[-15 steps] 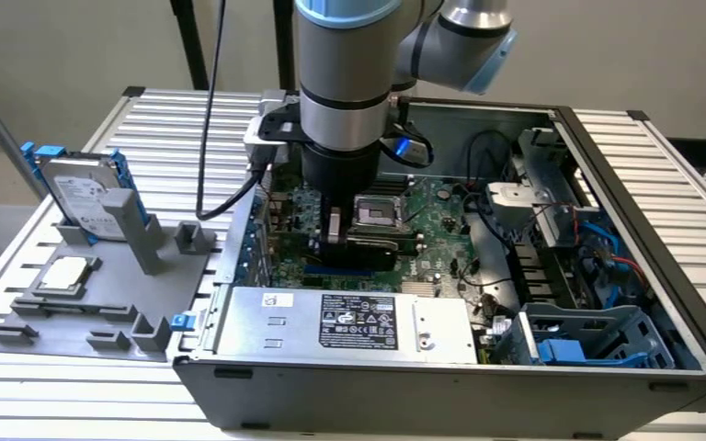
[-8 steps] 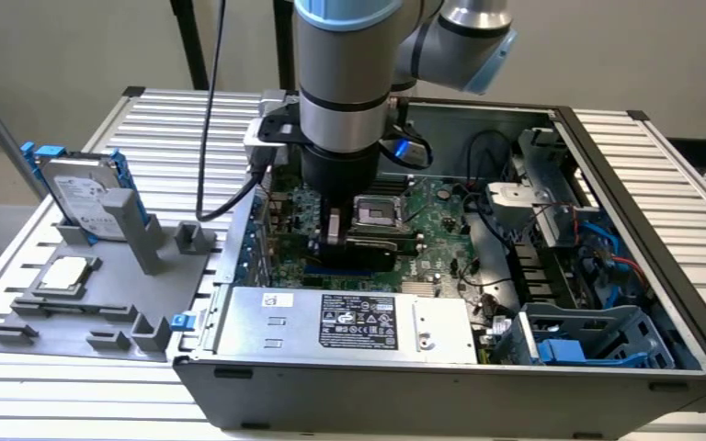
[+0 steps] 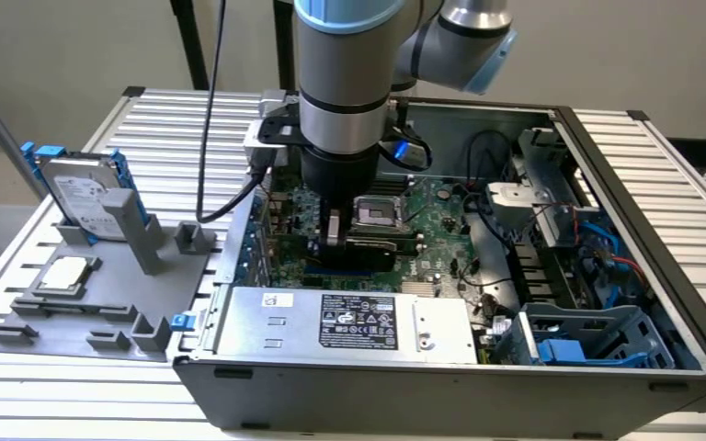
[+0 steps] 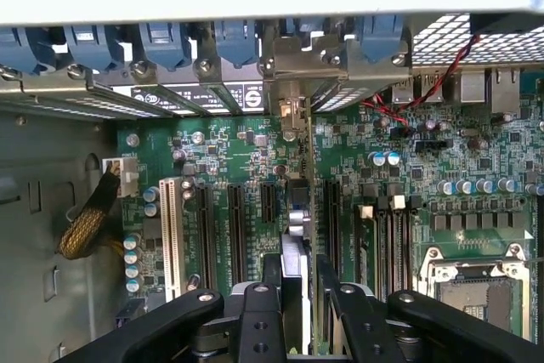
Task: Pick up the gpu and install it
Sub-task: 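Insert the gpu into the slot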
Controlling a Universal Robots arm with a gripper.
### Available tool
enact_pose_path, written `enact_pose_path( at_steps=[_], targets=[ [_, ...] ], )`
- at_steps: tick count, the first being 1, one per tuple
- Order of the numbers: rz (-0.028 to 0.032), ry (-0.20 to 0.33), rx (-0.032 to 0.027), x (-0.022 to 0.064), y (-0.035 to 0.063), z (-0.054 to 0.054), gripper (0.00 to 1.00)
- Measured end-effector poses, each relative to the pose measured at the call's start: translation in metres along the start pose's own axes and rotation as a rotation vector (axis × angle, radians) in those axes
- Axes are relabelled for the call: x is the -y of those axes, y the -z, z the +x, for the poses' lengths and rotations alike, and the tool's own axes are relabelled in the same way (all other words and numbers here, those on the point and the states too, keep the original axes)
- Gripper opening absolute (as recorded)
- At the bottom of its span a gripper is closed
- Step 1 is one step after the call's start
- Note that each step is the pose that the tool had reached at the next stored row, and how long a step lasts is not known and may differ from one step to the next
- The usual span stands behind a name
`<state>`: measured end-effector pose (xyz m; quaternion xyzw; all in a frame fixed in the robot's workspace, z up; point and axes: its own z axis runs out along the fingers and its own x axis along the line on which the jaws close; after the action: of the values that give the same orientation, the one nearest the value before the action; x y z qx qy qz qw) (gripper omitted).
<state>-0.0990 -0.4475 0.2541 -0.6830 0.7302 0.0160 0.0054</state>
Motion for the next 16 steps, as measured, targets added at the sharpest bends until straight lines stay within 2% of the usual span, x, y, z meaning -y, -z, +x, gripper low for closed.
enact_pose_path(
  at_steps=[16],
  targets=[
    [-0.0016, 0.007, -0.0001, -0.0012, -0.0006, -0.0014, 0.27]
  ],
)
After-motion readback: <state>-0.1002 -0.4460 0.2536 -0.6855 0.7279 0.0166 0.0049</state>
